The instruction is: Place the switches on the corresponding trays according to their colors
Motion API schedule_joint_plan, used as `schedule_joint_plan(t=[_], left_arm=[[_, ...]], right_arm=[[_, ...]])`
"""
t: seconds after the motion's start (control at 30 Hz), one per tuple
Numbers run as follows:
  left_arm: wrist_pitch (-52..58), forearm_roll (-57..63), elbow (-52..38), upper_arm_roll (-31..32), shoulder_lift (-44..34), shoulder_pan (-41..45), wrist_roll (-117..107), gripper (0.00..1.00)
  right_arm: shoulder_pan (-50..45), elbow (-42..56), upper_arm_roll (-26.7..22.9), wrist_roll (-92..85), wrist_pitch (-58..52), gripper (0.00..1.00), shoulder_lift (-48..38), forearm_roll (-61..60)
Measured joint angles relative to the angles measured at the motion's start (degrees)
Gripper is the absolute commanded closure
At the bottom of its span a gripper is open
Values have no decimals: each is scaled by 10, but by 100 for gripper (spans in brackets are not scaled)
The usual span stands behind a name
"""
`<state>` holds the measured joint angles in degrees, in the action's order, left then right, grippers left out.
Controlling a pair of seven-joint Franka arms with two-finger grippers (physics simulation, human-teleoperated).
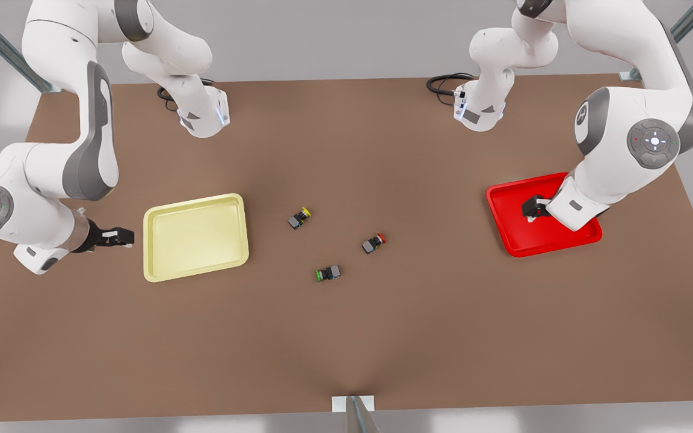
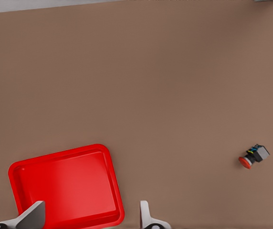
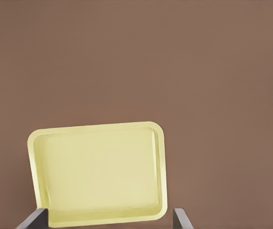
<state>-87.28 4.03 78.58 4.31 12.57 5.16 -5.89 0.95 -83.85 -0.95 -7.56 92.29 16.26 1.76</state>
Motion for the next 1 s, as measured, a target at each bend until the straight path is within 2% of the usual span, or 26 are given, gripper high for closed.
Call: schedule_joint_plan(t=[0.07,0.2,0.23,0.37,0.5,0.53,0.67,0.8,0.87,0.9,1.0], left_arm=[[1,0,0,0,1,0,-5,0],[0,-1,6,2,5,4,-55,0],[0,-1,6,2,14,14,-126,0],[-64,-48,6,3,76,94,-678,0],[-151,-85,8,3,134,150,-984,0],[-167,-91,8,3,147,164,-1040,0],[-213,-105,8,2,187,197,-1157,0],[-266,-109,24,2,214,242,-1261,0],[-284,-107,25,-1,227,260,-1301,0],[-286,-106,25,-2,235,266,-1320,0],[-287,-93,26,-6,262,275,-1408,0]], right_arm=[[-12,-1,2,14,-2,0,-1,-2],[-72,0,12,152,-5,0,-2,-3],[-83,0,17,179,-22,0,-3,-6],[-185,5,27,422,-27,0,-2,-10],[-241,4,45,611,-36,0,8,-23],[-237,3,59,662,-28,0,15,-24],[-279,12,55,795,-21,0,63,-26],[-290,-35,60,828,30,0,51,-39],[-291,-46,80,828,35,0,55,-40],[-290,-47,81,842,35,23,57,-42],[-292,-43,97,871,40,23,66,-44]])
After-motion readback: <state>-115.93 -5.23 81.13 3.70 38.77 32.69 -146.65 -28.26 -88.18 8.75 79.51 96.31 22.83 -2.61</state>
